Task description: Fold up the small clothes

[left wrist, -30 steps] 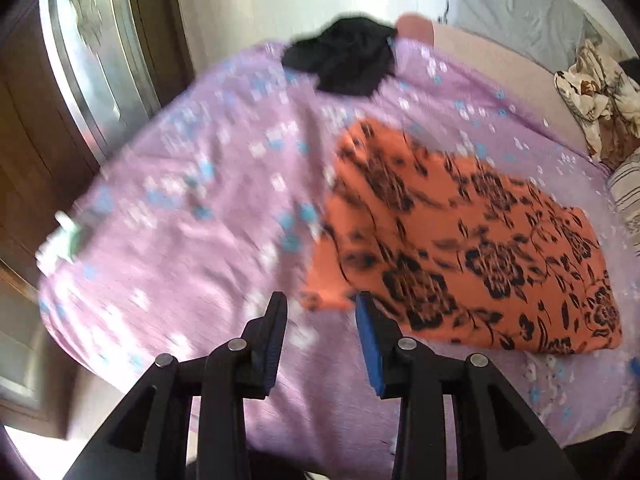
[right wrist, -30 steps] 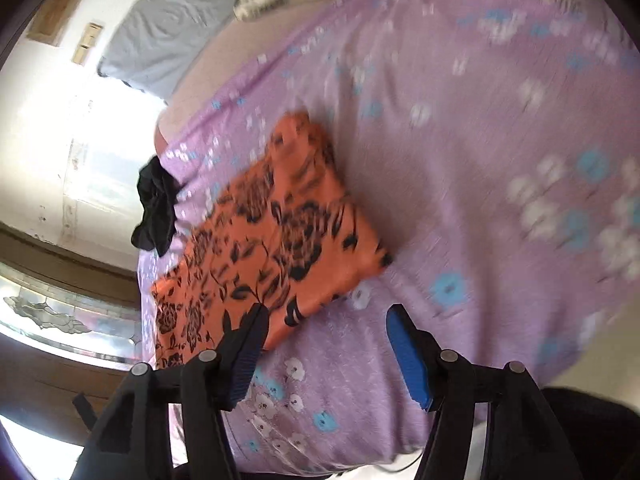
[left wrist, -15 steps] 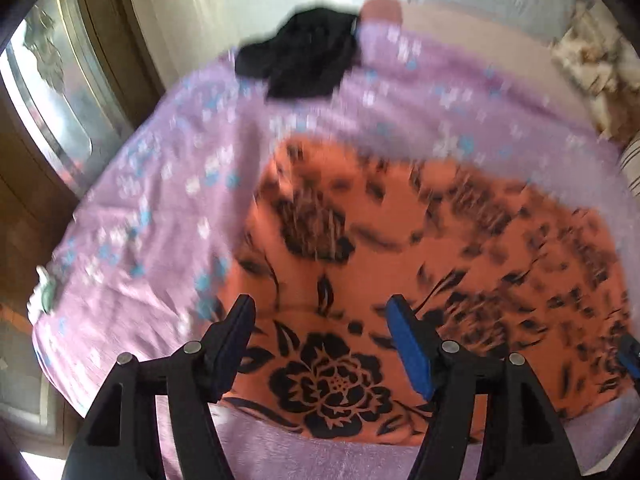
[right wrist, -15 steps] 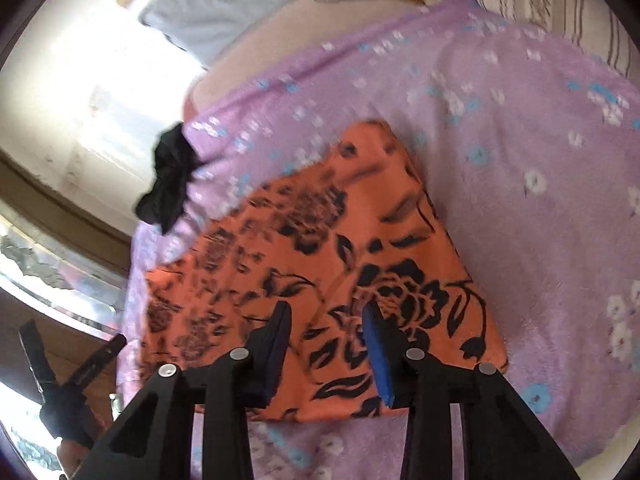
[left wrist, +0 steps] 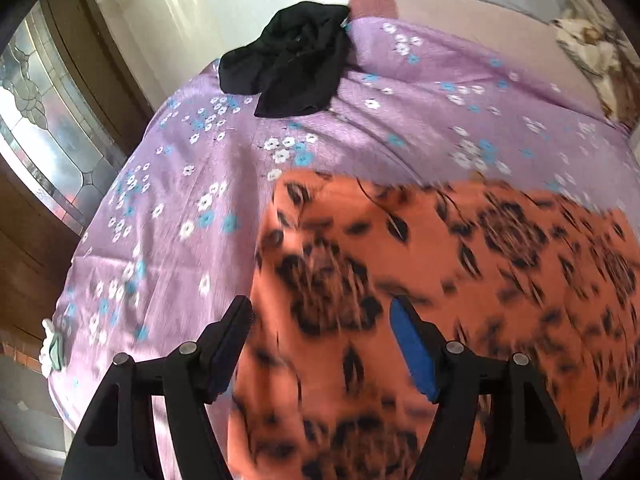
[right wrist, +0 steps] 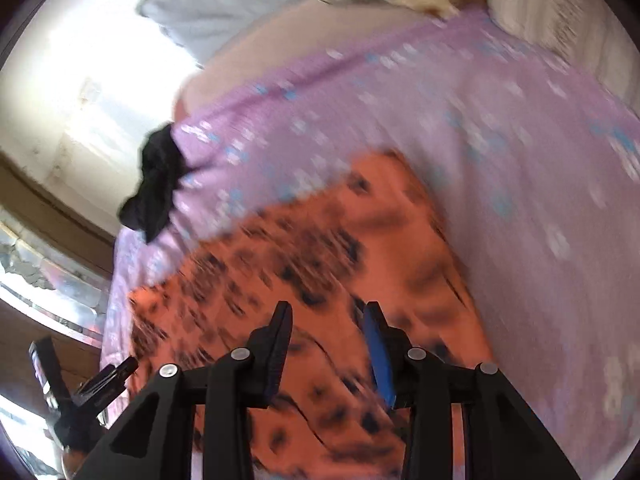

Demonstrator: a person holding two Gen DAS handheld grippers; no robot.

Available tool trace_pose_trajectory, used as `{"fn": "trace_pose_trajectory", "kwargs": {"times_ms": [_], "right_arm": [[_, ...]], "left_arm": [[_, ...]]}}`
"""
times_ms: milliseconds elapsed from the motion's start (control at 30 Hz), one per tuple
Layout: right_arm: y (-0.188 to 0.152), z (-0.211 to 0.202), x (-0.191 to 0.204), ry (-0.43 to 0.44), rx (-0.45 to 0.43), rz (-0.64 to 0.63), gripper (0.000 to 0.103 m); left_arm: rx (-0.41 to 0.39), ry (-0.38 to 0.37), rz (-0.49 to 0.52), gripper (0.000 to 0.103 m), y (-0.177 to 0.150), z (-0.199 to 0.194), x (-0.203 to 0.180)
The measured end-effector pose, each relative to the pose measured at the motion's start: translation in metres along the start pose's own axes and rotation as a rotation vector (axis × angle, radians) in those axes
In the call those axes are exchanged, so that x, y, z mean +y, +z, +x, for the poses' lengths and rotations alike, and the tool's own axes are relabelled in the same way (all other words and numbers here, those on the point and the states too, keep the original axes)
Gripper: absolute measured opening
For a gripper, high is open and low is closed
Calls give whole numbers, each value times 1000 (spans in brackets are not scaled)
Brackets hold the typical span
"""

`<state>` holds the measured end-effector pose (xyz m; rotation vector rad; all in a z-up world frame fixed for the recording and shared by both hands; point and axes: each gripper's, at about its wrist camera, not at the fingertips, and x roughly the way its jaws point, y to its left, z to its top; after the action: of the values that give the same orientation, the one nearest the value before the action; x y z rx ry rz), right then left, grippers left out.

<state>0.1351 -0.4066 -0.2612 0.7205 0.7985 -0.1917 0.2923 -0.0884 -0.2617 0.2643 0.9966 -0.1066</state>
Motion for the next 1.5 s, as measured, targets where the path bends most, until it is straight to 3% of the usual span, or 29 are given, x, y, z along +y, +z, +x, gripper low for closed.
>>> {"fn": "trace_pose_trajectory", "kwargs": {"times_ms": [67,133,233,267,400,600,700,733,800,867,900,967,1067,1167,1333,1433,1500], "right_arm": [[11,25,8,47,41,8,40],[16,51,10,37,80,17,40],[17,92,-1,0,201,36,40],[16,96,-6,-1,200,40,39],[18,84,-6,16,160,59,39],[-6,45,0,51,121,43,41],[-29,48,2,18,170,32,41],[-34,51,-1,4,190,26,42],[-45,45,-1,-2,173,-12,42],[-49,28,-1,6,185,-7,42],[-52,15,-6,48,174,16,43],[-54,-14,-21,99,120,79,59],[-50,-54,-50,148,21,170,63],[-48,-67,-86,195,31,303,67],[-58,-41,-117,234,155,474,67],[-62,-47,-124,232,124,521,64],[-65,-61,-128,275,89,542,65]], "left_arm": [[58,16,-35,72,11,30,2],[109,43,-53,72,17,59,4],[63,50,-79,85,17,77,8],[62,43,-97,90,14,77,14],[108,-41,-189,90,14,78,35],[-5,30,-161,90,-37,28,44],[23,-4,-200,91,-69,35,51],[4,-24,-232,91,-74,33,54],[56,-28,-237,90,-69,28,56],[66,-26,-205,89,-64,11,53],[20,-28,-183,89,-65,-6,51],[-81,-10,-125,89,-74,-43,40],[-219,-45,-10,89,-97,-89,12],[-333,-109,111,90,-130,-121,-26],[-404,-207,306,90,-166,-126,-83],[-409,-208,376,90,-176,-128,-99],[-454,-182,366,90,-171,-130,-90]]}}
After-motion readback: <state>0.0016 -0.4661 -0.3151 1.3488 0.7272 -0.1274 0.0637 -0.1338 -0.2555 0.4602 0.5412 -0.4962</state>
